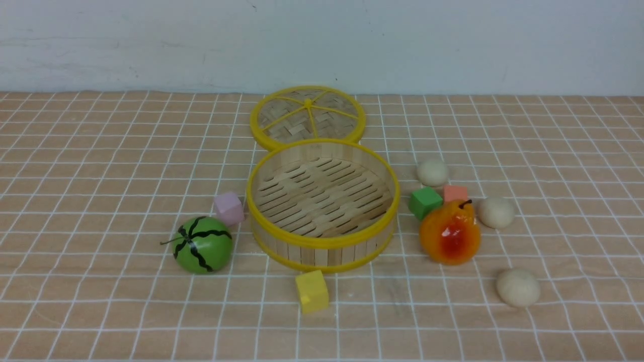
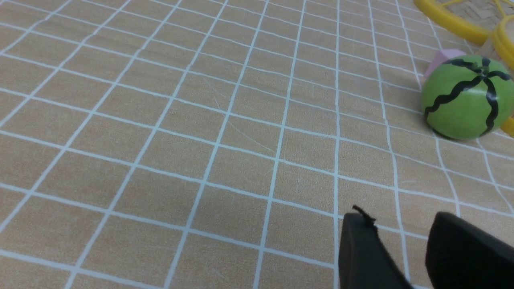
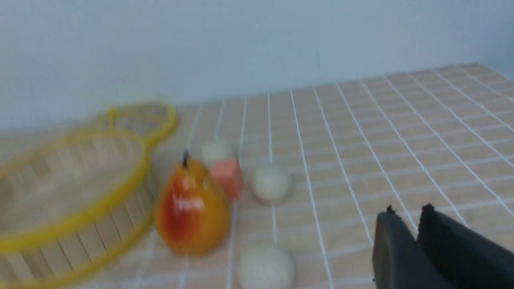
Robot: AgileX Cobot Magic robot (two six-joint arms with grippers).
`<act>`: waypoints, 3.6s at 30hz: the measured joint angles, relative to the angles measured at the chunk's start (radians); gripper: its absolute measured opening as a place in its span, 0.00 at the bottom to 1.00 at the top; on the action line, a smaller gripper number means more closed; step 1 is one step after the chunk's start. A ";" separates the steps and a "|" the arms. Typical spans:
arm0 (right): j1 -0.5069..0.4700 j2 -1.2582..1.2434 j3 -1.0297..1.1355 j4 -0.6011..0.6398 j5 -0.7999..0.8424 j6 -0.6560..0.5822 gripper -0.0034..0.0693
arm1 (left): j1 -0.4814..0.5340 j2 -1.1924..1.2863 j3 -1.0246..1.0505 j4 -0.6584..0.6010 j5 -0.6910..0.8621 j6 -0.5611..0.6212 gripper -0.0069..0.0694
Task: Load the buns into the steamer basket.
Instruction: Use the right arm to grab a steamed stuffed bun, then use the right arm to put the steamed stuffed bun into the steamer
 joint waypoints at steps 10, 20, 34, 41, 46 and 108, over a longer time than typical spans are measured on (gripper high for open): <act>0.002 0.000 -0.050 0.069 -0.229 0.100 0.20 | 0.000 0.000 0.000 0.000 0.000 0.000 0.40; 0.003 0.298 -0.650 -0.035 0.376 0.141 0.22 | 0.001 0.000 0.000 0.000 0.000 0.000 0.40; 0.003 0.885 -0.853 -0.046 0.653 -0.070 0.24 | 0.001 0.000 0.000 0.000 0.000 0.000 0.40; 0.004 1.187 -0.946 0.042 0.711 -0.213 0.27 | 0.001 0.000 0.000 0.000 0.000 0.000 0.40; 0.054 1.383 -1.100 0.012 0.712 -0.208 0.38 | 0.001 0.000 0.000 0.000 0.000 0.000 0.40; 0.423 2.058 -1.768 0.178 0.560 -0.143 0.05 | 0.001 0.000 0.000 0.000 0.000 0.000 0.40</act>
